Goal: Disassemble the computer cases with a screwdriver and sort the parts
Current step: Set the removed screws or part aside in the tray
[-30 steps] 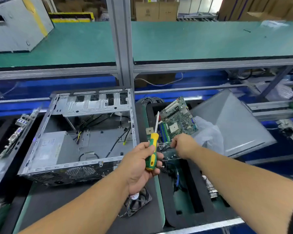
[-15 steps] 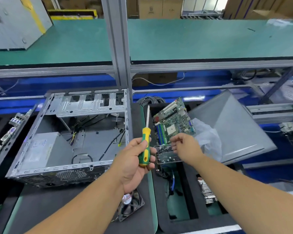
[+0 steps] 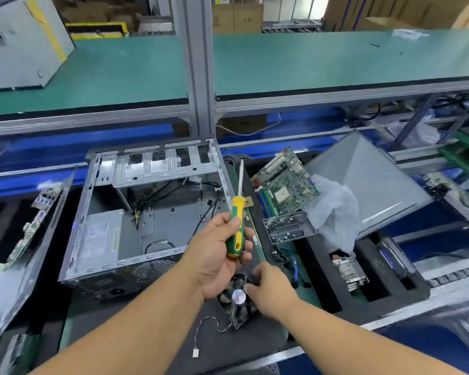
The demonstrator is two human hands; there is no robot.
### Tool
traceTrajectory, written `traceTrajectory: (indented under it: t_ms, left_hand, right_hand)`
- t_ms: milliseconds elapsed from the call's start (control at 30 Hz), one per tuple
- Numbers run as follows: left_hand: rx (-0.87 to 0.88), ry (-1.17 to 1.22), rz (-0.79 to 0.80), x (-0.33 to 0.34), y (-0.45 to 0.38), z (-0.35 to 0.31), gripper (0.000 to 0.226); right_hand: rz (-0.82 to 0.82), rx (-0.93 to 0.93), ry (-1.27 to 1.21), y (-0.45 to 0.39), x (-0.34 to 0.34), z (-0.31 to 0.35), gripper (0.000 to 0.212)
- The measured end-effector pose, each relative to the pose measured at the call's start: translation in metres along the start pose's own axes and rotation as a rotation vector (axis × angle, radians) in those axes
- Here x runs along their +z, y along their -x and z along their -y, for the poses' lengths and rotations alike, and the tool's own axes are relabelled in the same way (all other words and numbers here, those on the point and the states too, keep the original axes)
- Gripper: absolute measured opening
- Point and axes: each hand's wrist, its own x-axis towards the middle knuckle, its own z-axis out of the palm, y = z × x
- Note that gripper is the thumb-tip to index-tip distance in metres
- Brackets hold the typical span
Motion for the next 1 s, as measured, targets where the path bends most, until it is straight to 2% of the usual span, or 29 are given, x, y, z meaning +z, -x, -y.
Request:
traceTrajectory:
  t_ms: [33,200,333,433,533,633,833,933,1000]
  left_hand:
    - [-0.007,-0.005,0.022,-0.005,0.004,0.000,0.013]
    - [-0.040,-0.032,0.087,-0.030,0.023,0.005,0.006]
    - [-0.072,-0.054,0.127,-0.045,0.036,0.008,0.006]
    - [-0.094,-0.073,0.139,-0.052,0.043,0.011,0.007]
    - [-0.107,-0.094,0.162,-0.056,0.049,0.013,0.008]
    - [-0.114,-0.110,0.184,-0.059,0.053,0.015,0.015]
    - [-0.126,-0.149,0.215,-0.064,0.058,0.021,0.009]
    - [-0.132,-0.159,0.233,-0.062,0.059,0.023,0.013]
    - [-0.137,-0.164,0.246,-0.059,0.059,0.022,0.016]
  right_hand:
    - [-0.016,0.032,0.000,0.000,0.002,0.003,0.025]
    - [-0.046,0.139,-0.012,0.001,0.005,0.009,0.019]
    - [0.017,0.203,0.043,0.003,-0.001,0.009,0.019]
    - [-0.010,0.229,0.044,0.009,0.001,0.006,0.022]
    - [-0.097,0.262,-0.030,0.018,-0.006,0.000,0.008]
    - [-0.195,0.316,-0.121,0.025,-0.038,-0.019,0.011]
    - [-0.503,0.409,-0.654,0.038,-0.112,-0.059,0.019]
    - [-0.631,0.353,-0.558,0.039,-0.114,-0.064,0.022]
    - [-0.635,0.318,-0.457,0.039,-0.103,-0.064,0.023]
